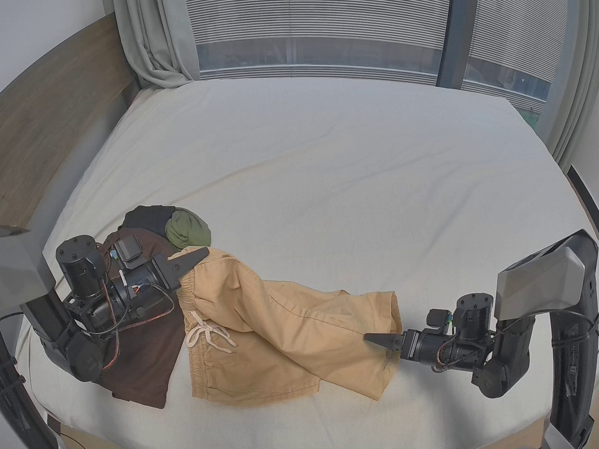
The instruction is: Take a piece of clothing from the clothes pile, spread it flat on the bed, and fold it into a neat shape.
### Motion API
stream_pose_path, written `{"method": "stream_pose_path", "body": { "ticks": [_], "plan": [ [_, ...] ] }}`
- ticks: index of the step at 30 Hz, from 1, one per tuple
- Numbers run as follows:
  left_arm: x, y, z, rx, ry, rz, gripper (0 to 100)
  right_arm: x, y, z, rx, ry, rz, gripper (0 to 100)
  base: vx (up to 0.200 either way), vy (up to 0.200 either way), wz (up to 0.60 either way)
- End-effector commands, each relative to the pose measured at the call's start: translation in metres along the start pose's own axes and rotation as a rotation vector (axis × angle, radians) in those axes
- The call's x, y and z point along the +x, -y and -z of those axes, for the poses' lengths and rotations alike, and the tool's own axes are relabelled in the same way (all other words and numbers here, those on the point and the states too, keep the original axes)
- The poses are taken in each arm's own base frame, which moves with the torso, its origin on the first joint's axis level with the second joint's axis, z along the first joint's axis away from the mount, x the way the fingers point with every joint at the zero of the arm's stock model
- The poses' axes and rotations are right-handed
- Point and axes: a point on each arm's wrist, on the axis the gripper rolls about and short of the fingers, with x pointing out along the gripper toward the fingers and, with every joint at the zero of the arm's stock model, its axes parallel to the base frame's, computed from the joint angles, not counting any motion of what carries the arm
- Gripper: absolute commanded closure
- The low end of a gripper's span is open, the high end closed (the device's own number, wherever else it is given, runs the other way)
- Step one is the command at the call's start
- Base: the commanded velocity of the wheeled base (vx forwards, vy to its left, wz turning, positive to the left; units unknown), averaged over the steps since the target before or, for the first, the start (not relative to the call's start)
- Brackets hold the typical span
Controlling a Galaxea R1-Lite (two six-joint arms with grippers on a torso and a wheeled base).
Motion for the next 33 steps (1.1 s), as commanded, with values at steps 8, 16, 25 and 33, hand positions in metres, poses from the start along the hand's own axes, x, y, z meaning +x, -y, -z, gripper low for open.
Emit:
{"method": "stream_pose_path", "body": {
  "ticks": [8,16,25,33],
  "plan": [
    [0.0,0.001,-0.001,0.001,0.003,0.002,100,0.011,0.01,0.003,0.009,-0.01,0.011,0,0.0,0.0,0.0],
    [0.001,-0.001,0.0,-0.001,0.001,-0.002,100,0.016,0.007,-0.002,0.063,-0.001,-0.024,0,0.0,0.0,0.0],
    [0.002,-0.009,-0.003,-0.004,0.014,-0.021,100,-0.001,-0.001,-0.007,0.092,-0.048,-0.102,0,0.0,0.0,0.0],
    [0.003,-0.012,-0.003,-0.006,0.014,-0.027,100,-0.017,-0.02,-0.016,0.062,-0.039,-0.164,0,0.0,0.0,0.0]
  ]
}}
